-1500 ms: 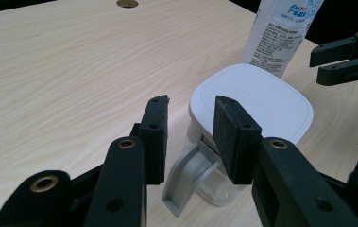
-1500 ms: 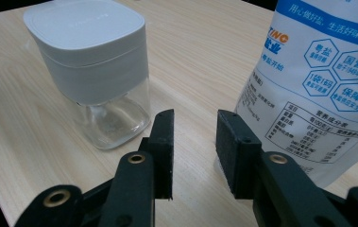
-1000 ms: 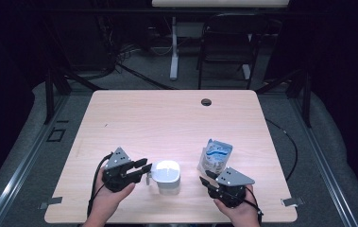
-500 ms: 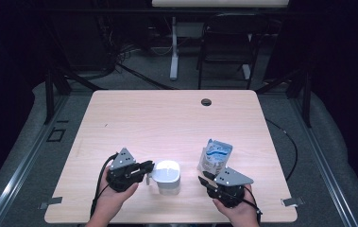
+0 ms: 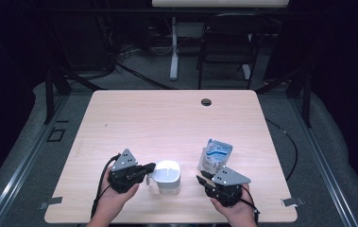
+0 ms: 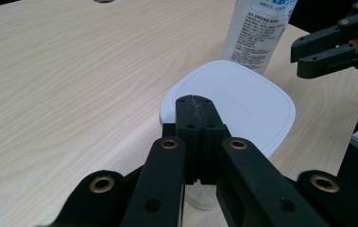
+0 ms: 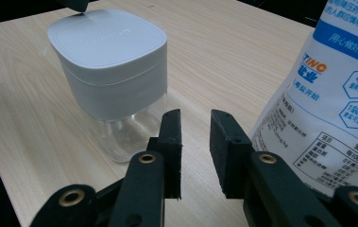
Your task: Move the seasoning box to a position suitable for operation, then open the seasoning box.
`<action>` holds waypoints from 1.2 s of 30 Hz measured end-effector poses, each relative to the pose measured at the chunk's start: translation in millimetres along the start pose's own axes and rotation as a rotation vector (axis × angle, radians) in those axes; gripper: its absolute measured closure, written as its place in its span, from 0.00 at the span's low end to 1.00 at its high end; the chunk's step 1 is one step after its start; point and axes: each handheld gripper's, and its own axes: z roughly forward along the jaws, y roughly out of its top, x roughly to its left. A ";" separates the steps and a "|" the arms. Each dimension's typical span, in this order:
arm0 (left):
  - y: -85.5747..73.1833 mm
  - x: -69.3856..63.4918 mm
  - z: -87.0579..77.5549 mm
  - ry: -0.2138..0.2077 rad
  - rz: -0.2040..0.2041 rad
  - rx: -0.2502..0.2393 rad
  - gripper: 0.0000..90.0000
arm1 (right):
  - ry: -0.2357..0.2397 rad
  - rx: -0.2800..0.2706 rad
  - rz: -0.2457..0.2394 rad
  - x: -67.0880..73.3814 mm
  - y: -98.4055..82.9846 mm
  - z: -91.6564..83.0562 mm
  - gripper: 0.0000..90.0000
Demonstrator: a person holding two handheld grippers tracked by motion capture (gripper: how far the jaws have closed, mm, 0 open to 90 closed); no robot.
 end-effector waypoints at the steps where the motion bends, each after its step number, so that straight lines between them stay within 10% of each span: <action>1: -0.1 -0.1 0.4 -0.001 0.002 0.000 1.00 | 0.002 0.001 0.000 -0.1 0.3 0.1 0.83; 36: -2.1 -2.0 3.3 0.002 0.012 -0.006 1.00 | 0.018 -0.010 -0.010 4.2 9.3 5.6 0.83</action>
